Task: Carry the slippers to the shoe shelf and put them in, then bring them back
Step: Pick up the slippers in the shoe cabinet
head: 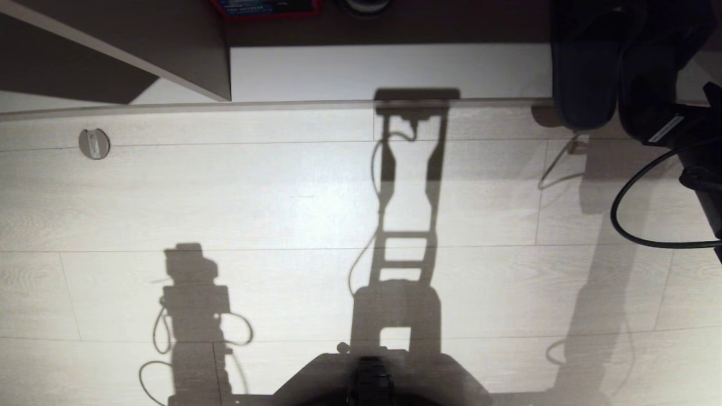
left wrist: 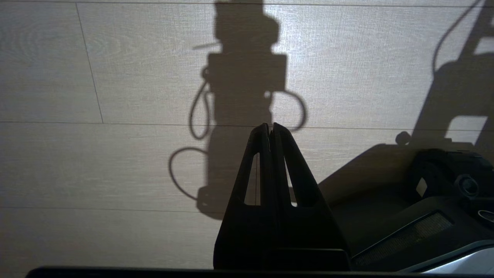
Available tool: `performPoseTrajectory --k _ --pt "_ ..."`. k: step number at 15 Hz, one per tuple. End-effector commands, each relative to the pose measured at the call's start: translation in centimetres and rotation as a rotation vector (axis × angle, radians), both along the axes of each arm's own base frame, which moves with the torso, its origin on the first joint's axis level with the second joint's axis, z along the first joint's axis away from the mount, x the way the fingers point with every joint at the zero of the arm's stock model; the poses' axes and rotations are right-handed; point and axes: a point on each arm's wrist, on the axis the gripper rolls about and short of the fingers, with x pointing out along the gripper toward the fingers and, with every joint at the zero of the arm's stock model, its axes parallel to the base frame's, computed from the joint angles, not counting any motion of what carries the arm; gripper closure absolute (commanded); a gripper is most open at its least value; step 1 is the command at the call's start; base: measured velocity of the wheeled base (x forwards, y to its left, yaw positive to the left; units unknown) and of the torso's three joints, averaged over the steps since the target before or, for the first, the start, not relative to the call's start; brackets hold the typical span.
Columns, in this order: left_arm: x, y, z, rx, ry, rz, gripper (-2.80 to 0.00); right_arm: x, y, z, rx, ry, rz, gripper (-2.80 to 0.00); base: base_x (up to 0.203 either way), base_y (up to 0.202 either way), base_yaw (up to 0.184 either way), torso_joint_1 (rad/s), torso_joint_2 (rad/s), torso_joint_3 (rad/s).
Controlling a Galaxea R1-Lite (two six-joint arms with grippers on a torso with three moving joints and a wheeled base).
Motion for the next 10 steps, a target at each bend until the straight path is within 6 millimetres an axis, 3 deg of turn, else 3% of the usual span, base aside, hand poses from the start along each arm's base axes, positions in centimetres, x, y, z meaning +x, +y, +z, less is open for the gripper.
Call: performPoseTrajectory --k 1,10 --pt "0.0 0.0 0.0 -0.001 -0.001 0.001 0.00 0.6 -0.1 0.4 -0.001 -0.024 0.000 -2.80 0.000 0.000 0.000 0.000 0.00 0.000" --pt "0.0 0.0 0.0 -0.001 -0.001 0.001 0.00 3.3 0.5 1.4 -0.004 -0.074 0.034 -2.80 0.000 0.000 0.000 0.000 0.00 0.000"
